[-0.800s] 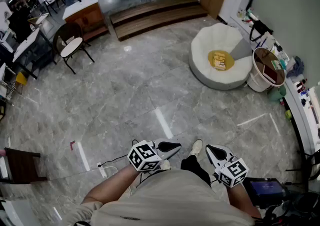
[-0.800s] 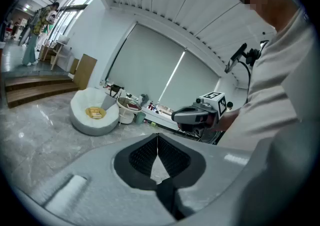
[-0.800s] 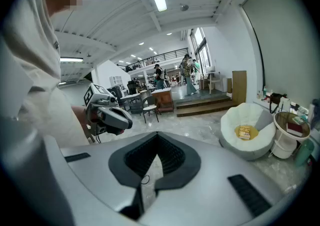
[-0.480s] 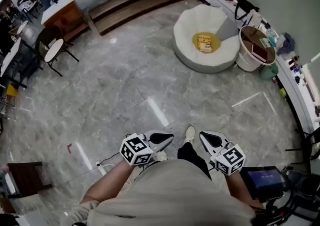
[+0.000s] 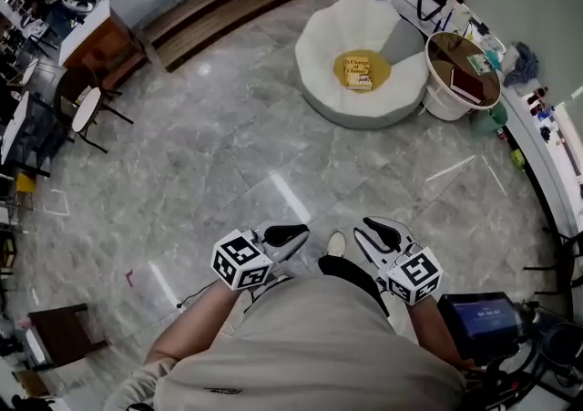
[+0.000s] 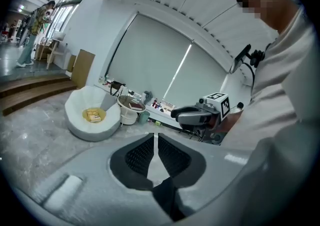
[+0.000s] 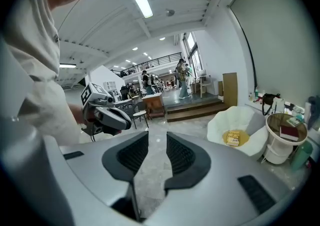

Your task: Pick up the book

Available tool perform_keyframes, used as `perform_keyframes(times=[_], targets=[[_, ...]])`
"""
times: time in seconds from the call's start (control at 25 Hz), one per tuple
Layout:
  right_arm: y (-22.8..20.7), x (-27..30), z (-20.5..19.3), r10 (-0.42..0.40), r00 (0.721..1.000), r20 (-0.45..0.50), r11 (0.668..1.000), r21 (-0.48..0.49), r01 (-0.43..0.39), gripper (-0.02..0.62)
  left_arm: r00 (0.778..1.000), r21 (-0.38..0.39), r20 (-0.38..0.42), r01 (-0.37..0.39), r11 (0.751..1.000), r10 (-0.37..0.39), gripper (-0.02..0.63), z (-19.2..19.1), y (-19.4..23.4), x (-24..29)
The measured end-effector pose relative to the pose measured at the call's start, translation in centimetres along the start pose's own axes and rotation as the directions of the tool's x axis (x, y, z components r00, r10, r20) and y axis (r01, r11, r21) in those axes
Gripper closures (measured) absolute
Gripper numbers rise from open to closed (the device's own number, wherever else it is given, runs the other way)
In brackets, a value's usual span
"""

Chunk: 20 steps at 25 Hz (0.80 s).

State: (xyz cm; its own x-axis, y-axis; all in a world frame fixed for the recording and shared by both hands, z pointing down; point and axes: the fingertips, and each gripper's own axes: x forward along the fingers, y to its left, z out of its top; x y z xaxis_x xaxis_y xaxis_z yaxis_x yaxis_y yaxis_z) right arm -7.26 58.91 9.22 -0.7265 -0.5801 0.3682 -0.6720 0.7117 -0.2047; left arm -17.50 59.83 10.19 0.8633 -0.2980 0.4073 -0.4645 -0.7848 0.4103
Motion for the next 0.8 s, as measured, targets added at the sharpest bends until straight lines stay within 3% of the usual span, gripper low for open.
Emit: perform_keyframes(times=[0.32, 0.6, 0.8], targets=[[-13.6, -1.9, 2.0, -0.099, 0.993, 0.062, 0.995, 0.030, 0.097, 0.436, 1.000, -0.019, 0.007, 0.004, 1.000, -0.004, 0.583, 7.0, 2.9, 10.2], [-20.6, -0.1, 2.5, -0.169, 0.983, 0.070, 0.980, 0.115, 0.160, 0.382, 0.999, -0.043, -0.028, 0.027, 0.999, -0.029, 0.537, 9.7, 6.9, 15.3], [-25.7, 3.5, 3.7, -0.204, 0.978, 0.050, 0.971, 0.135, 0.196, 0.348, 0.997, -0.057, -0.034, 0.071, 0.996, -0.073, 0.526, 12.0, 13.2, 18.7]])
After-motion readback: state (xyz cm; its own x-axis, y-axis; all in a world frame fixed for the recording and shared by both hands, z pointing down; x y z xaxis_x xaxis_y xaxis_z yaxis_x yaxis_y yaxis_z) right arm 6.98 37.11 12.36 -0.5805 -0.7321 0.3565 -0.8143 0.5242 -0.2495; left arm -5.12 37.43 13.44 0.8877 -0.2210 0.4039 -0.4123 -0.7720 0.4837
